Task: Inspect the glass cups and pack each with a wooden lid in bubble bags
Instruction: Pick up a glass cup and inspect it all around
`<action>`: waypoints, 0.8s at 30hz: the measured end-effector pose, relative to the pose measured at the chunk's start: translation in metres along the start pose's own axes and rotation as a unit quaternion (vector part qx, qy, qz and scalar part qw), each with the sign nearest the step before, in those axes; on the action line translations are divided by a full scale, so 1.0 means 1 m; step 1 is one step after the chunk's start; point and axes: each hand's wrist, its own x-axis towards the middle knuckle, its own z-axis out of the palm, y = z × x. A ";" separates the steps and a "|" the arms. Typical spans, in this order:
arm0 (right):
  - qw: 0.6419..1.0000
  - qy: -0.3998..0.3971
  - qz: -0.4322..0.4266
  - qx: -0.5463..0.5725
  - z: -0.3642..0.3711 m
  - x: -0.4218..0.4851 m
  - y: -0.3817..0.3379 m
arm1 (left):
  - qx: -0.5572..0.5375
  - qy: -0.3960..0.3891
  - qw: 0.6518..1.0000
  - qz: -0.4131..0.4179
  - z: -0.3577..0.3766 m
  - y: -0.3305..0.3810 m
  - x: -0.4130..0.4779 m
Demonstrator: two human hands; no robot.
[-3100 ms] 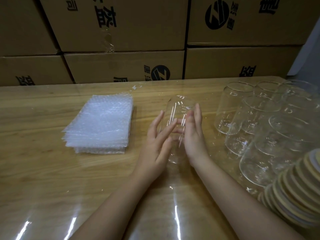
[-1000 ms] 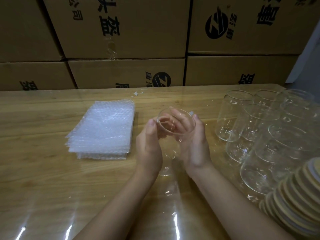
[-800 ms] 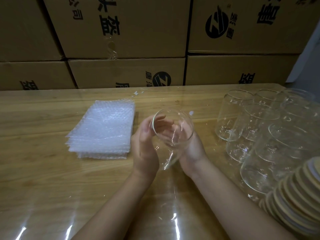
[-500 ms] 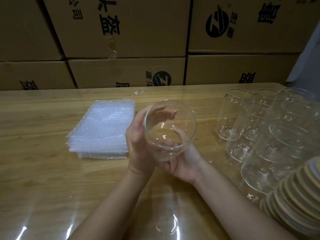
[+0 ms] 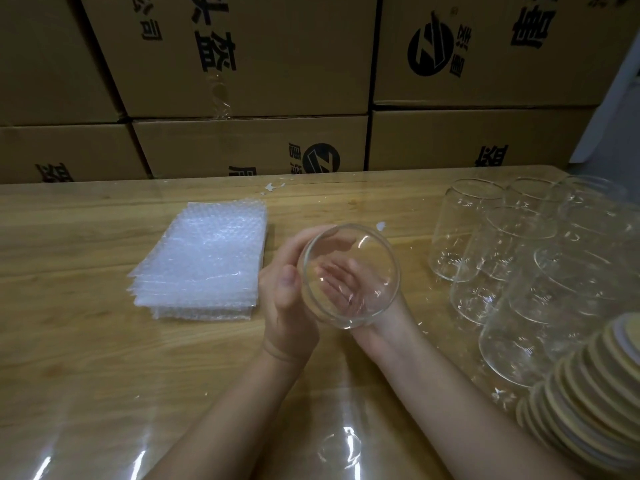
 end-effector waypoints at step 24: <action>0.995 0.053 0.079 0.006 0.006 -0.008 0.015 | 0.004 0.002 1.000 -0.006 -0.018 -0.018 0.003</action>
